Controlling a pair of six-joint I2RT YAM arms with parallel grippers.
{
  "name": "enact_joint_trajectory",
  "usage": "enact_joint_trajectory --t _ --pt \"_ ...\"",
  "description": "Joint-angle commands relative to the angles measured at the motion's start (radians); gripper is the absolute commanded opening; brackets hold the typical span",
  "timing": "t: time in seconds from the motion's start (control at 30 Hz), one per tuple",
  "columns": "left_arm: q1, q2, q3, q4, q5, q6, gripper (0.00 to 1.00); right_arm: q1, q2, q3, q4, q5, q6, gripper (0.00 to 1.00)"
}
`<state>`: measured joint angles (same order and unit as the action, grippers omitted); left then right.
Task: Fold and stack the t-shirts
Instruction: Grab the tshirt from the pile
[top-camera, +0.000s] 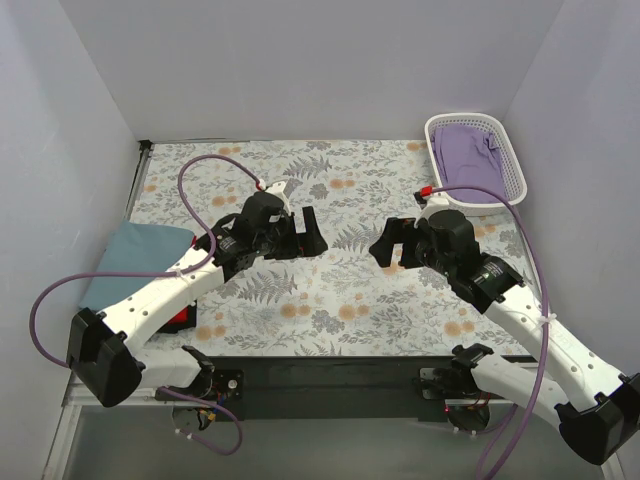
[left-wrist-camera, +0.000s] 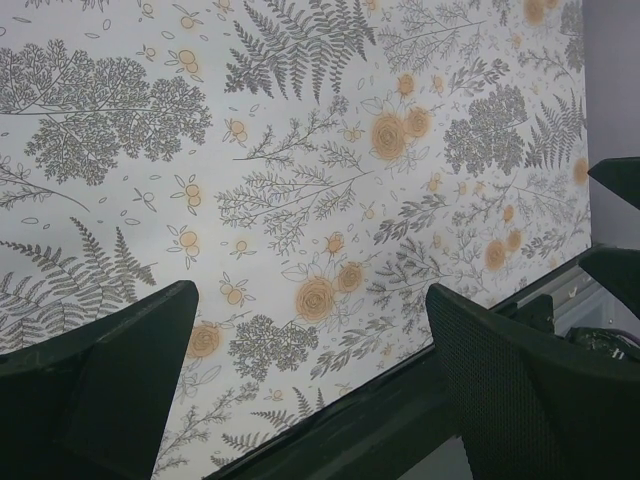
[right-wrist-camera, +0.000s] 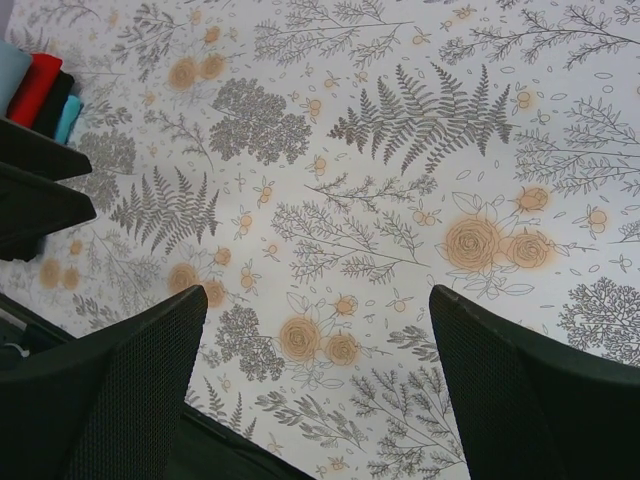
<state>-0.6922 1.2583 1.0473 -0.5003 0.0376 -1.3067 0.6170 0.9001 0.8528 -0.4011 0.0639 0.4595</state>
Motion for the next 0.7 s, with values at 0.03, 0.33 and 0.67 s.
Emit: enact_joint_trajectory --t 0.03,0.33,0.67 --pt "-0.003 -0.011 0.057 -0.007 0.021 0.012 0.98 0.003 0.002 0.020 0.016 0.065 -0.009 0.98" --pt "-0.004 0.000 0.117 -0.098 0.033 0.012 0.98 -0.054 0.247 0.293 -0.044 0.163 -0.074 0.98" --pt "-0.003 0.042 0.160 -0.118 0.062 0.046 0.98 -0.480 0.722 0.713 -0.021 0.197 -0.101 0.98"
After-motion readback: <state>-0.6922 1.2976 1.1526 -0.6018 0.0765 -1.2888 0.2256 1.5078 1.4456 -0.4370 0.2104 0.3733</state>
